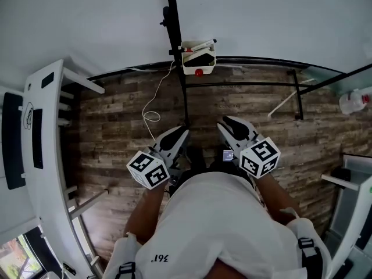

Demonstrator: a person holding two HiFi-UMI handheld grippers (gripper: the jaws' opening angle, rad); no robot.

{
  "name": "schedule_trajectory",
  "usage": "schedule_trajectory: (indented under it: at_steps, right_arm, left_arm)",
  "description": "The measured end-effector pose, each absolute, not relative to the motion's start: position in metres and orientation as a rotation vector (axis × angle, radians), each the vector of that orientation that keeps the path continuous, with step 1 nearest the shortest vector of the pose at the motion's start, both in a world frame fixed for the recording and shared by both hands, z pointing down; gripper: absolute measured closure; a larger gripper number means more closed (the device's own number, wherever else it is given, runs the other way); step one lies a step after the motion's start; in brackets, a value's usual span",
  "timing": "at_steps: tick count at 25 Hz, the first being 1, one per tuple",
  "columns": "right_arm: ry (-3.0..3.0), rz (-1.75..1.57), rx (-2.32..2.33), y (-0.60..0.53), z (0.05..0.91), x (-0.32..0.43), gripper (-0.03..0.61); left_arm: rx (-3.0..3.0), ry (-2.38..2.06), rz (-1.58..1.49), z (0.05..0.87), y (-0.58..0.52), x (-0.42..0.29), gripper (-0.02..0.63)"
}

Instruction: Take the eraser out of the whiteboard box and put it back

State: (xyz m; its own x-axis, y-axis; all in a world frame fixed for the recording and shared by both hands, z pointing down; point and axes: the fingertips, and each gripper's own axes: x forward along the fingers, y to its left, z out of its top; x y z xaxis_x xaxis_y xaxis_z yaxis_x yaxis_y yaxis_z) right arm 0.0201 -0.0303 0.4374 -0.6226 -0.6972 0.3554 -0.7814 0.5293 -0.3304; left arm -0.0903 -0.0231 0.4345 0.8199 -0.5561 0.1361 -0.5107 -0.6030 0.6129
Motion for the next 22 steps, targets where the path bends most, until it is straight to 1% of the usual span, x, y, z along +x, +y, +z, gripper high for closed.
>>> schedule_trajectory:
  at_steps: [15,22]
  right_arm:
    - [-2.586,0.618,1.157,-0.073,0.440,0.054,0.472]
    - [-2.591,0.590,1.132,-0.092,0.438,0.058,0.472]
  left_arm:
    - [2.304,-0.894,-0.139,0.433,-0.054,-0.063,0.574]
    - [2.300,-0.925,-0.142,0.432,-0.070,-0.060,0.574]
